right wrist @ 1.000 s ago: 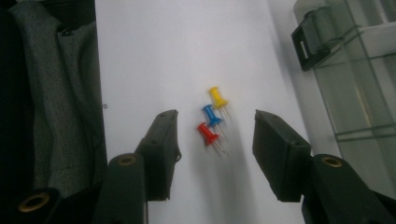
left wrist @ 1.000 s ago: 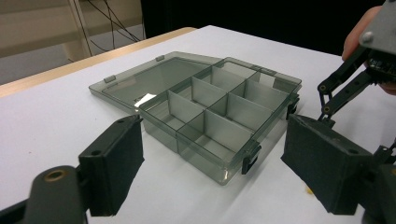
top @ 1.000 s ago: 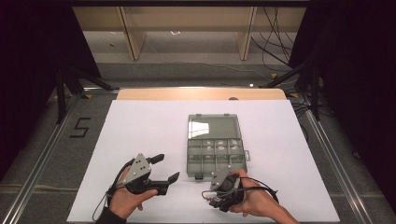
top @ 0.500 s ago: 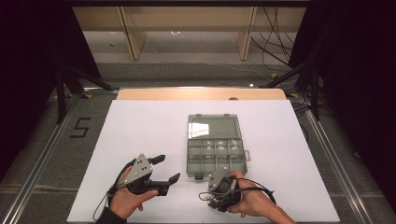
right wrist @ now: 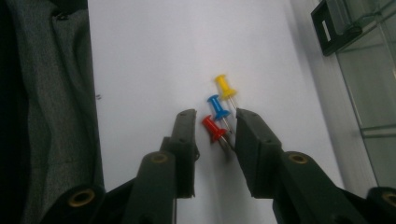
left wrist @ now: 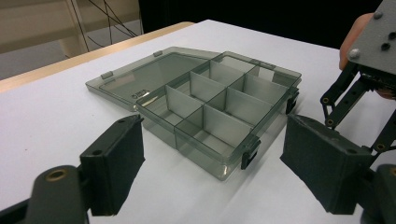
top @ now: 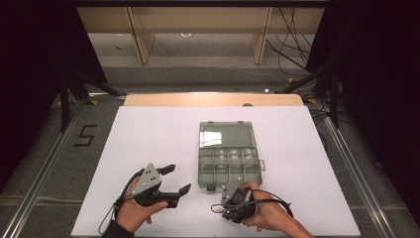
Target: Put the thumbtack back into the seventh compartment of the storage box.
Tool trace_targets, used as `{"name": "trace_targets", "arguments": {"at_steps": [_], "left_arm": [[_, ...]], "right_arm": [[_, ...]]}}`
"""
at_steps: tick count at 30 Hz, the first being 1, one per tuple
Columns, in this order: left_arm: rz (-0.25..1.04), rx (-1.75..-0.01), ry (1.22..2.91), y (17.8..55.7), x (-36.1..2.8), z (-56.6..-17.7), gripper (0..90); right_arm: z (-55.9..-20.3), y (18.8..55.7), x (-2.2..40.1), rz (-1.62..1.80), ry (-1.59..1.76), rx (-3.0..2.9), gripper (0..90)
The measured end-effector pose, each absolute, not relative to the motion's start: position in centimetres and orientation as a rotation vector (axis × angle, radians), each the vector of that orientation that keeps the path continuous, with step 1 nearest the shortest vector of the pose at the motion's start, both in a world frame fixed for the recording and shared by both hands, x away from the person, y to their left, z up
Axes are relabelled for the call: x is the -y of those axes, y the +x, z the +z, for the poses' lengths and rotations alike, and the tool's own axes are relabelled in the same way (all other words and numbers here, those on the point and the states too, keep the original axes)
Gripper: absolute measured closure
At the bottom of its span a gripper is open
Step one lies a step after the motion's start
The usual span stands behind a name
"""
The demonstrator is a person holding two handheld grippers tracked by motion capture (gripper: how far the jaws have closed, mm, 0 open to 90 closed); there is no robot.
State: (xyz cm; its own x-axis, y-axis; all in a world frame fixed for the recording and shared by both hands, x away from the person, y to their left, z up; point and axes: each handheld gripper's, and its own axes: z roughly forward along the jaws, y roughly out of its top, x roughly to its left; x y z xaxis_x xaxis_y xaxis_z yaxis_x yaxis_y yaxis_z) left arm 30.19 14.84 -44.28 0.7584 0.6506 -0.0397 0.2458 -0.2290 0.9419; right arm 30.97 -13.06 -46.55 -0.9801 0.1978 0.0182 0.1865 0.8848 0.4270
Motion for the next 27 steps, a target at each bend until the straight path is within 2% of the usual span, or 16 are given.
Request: {"name": "trace_targets", "arguments": {"at_steps": [19, 27], "left_arm": [[0.438, -0.699, 1.815, 30.18, -14.84, -44.29, 20.7], [0.438, -0.697, 1.817, 30.19, -14.85, -44.28, 21.1]], "right_arm": [[-46.51, 30.57, 13.01, 0.676, 0.326, -3.029, 81.8], [-46.29, 30.73, 13.23, 0.685, 0.351, -3.031, 82.6]]}}
